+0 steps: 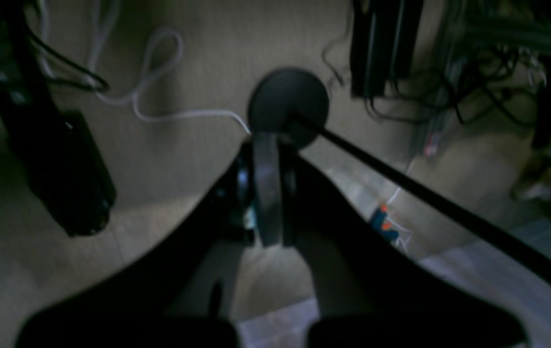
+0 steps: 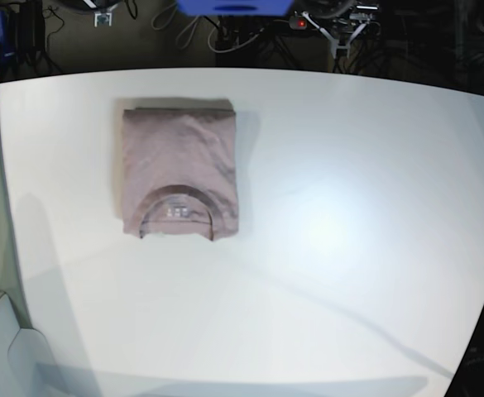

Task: Layout the t-shirt on the table in an organized manner, then fold the t-shirt properly

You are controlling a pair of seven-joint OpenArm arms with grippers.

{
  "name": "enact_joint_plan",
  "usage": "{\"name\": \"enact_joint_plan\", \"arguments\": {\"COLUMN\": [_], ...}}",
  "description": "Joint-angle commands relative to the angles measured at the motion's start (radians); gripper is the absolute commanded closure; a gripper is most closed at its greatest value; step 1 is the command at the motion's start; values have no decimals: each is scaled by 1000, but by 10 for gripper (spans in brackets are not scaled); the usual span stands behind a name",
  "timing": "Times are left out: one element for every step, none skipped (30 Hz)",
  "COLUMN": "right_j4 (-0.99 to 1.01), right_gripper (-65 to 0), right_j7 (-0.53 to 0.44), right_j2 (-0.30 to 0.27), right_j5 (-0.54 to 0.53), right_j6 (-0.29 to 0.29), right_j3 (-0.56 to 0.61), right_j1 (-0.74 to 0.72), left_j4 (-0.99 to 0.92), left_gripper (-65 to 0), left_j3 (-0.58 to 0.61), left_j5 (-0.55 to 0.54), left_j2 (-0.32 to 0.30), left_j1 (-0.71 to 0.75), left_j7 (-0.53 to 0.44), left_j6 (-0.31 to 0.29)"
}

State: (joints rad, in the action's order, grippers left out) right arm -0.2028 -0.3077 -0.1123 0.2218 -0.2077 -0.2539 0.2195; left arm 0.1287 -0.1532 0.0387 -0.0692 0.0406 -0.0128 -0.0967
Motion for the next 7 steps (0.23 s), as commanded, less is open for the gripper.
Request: {"name": "enact_joint_plan", "arguments": {"right_j4": [1,1,1,1,1,1,1], "right_gripper": [0,0,0,0,0,0,0], "right_j7": [-2,-2,-2,-2,0,3,5], "right_j2": [-5,-5,-5,-5,-3,-2,0], "right_j5": [-3,-3,-3,-3,-3,-3,-3], "right_j6": [-19,-19,-19,-19,-19,-19,-19], "right_j3": [-2,-2,-2,-2,-2,-2,-2], "right_j1": [16,16,16,16,14,13,10], "left_j4": [2,2,1,1,-1,-1,-1], "left_gripper": [-1,-1,-1,-1,-1,-1,-2], "left_j3": [-1,-3,-3,-3,5,5,5], "left_j5": [-4,-6,-16,-33,-43,-47,-46], "left_j2": [-5,-5,-5,-5,-5,-5,-5], "left_j1": [2,2,2,2,3,6,6], "left_j7": [-11,-11,-9,-5,-5,-3,-6], "left_j6": [7,7,7,7,7,7,7]}}
